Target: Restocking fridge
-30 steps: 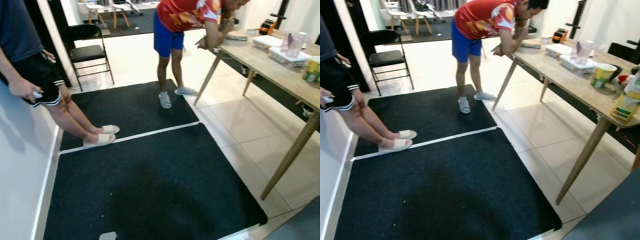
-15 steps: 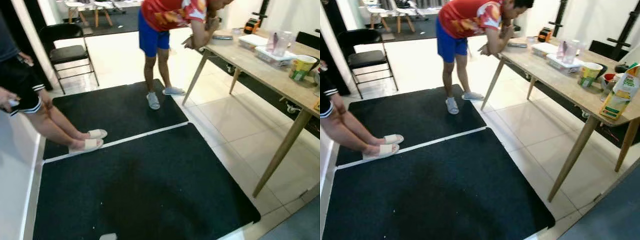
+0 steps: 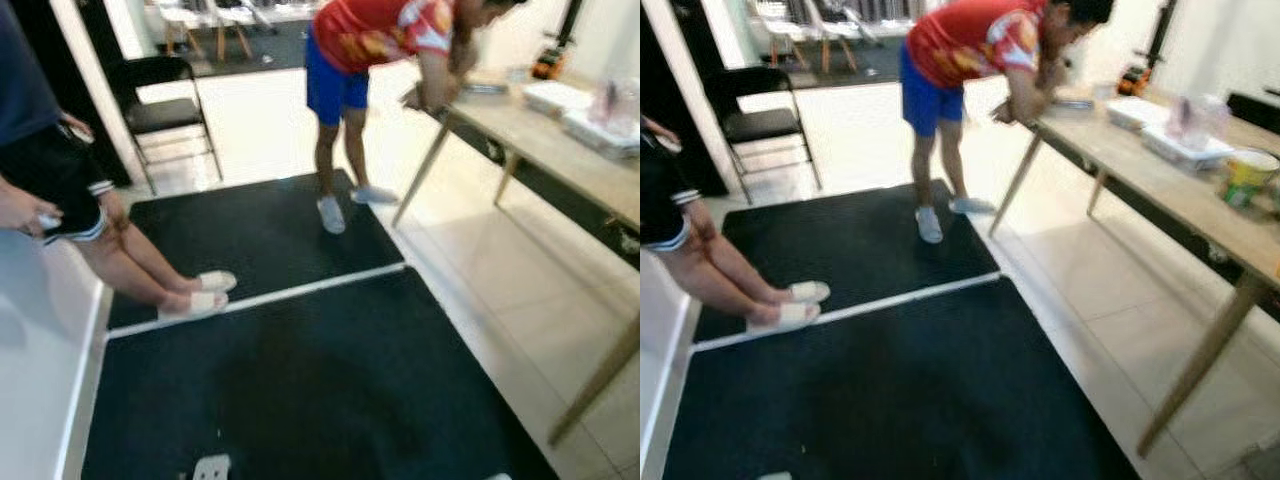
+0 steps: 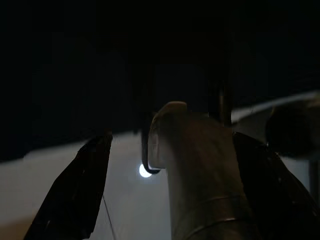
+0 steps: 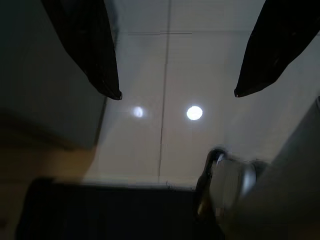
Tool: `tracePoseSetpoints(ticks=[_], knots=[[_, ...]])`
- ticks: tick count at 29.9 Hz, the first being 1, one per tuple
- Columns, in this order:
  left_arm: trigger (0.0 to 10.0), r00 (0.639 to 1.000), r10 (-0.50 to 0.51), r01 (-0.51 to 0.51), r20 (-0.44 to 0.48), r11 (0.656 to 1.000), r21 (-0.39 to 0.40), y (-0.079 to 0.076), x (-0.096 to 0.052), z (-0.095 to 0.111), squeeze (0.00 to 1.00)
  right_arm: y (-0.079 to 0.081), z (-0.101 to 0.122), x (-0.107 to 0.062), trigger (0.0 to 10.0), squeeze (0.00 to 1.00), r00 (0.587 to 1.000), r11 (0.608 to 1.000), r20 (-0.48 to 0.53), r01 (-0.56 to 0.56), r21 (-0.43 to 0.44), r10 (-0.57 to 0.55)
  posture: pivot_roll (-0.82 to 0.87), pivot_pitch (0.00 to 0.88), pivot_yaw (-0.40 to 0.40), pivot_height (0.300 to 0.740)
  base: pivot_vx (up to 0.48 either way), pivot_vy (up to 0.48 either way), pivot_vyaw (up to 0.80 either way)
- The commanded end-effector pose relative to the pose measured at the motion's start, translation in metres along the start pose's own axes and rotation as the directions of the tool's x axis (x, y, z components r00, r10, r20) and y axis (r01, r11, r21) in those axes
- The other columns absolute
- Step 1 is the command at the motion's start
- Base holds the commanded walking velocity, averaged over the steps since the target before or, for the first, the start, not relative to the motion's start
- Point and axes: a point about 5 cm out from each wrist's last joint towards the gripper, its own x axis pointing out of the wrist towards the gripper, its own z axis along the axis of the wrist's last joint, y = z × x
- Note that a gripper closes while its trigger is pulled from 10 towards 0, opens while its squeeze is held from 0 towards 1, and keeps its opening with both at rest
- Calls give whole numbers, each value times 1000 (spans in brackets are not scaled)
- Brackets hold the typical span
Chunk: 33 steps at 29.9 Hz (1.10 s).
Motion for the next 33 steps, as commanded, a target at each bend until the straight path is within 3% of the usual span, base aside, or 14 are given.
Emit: tracePoseSetpoints(ticks=[1,9,33], knots=[[10000,999,-6,6,-49,1000,3,-2,-1,-12,0,5,-1,1,10000,0,1000,1000,-1,-11,4,11,-59,0,-18,740,326,0,0],[10000,999,-7,7,-49,1000,2,-2,-2,-12,0,5,-3,1,10000,0,1000,1000,-16,-1,11,1,-56,0,-16,740,330,0,0],[10000,999,-8,8,-47,1000,0,-1,-2,-12,0,9,-5,2,10000,0,999,1000,-41,-2,20,3,-47,0,-13,740,330,0,-781]])
